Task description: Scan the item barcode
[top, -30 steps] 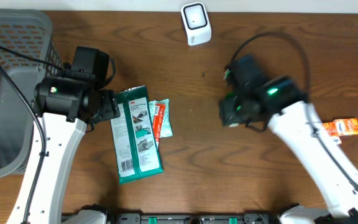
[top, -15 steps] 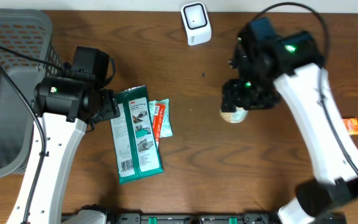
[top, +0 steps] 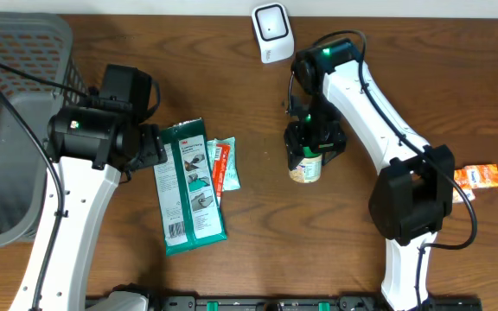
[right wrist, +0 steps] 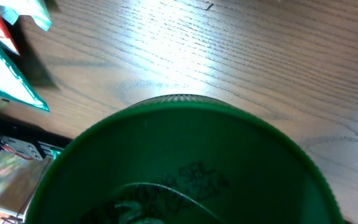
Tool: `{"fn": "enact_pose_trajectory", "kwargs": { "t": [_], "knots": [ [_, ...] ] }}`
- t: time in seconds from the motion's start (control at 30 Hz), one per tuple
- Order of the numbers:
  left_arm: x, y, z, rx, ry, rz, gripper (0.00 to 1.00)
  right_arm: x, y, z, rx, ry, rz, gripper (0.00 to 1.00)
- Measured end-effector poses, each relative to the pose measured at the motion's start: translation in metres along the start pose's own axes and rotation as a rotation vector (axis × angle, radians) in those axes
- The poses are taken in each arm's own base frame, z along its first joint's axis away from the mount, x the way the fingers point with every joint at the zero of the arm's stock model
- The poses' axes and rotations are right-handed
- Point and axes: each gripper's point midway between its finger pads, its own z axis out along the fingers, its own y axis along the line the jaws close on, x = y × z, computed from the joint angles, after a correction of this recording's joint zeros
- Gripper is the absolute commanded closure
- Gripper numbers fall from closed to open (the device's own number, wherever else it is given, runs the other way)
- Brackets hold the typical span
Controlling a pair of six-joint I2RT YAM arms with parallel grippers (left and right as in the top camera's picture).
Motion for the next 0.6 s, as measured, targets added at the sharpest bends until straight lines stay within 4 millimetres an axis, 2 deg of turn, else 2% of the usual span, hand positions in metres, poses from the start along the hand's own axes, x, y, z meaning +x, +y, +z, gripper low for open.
{"fn": "enact_pose_trajectory", "kwargs": {
  "t": [0.1,0.17,0.33,0.43,0.53,0.6],
  "knots": [
    [0.0,0.0,0.0,0.0,0.0,0.0,0.12,-0.004,-0.002,-0.001,-0.008,-0.015,-0.006,0.7],
    [0.0,0.0,0.0,0.0,0.0,0.0,0.12,-0.016,-0.002,-0.004,-0.015,-0.07,-0.02,0.69],
    [0.0,0.0,0.0,0.0,0.0,0.0,0.12,-0.073,0.001,-0.032,0.002,-0.369,-0.053,0.69],
    [0.0,0.0,0.0,0.0,0.0,0.0,0.12,-0.094,-0.004,-0.047,0.068,-0.492,-0.001,0.69],
    [0.0,0.0,0.0,0.0,0.0,0.0,0.12,-0.105,-0.004,-0.05,0.125,-0.558,0.041,0.68],
    [0.0,0.0,0.0,0.0,0.0,0.0,0.13,-0.106,0.0,-0.044,0.148,-0.567,0.051,0.68]
  ]
}}
